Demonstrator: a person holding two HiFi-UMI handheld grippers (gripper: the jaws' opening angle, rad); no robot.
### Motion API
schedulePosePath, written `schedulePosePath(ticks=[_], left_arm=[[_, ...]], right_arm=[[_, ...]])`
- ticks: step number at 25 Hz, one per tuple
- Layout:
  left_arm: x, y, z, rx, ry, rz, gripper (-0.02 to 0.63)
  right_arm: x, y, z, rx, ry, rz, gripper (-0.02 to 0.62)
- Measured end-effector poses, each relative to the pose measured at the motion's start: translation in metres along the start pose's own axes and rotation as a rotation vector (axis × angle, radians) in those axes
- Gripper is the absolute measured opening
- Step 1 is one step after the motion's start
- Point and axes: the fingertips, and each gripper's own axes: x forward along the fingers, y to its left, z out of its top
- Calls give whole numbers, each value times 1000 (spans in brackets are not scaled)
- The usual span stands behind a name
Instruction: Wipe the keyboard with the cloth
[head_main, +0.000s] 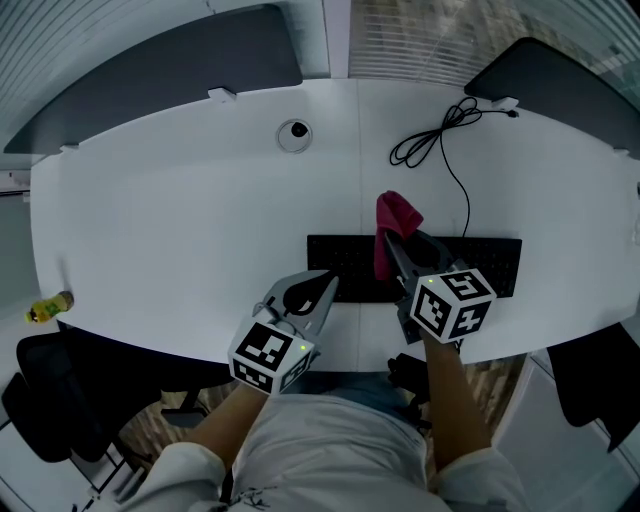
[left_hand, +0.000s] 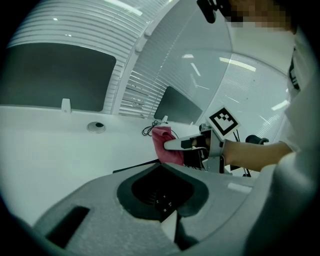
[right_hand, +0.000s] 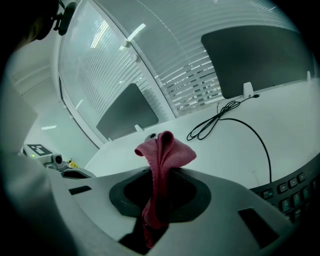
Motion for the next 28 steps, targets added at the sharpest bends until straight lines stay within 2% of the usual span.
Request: schedulePosePath(ticks=[28], left_arm=[[66, -71, 9, 17, 10, -44, 11]], right_arm=[[-94, -130, 6, 43, -49, -145, 63]])
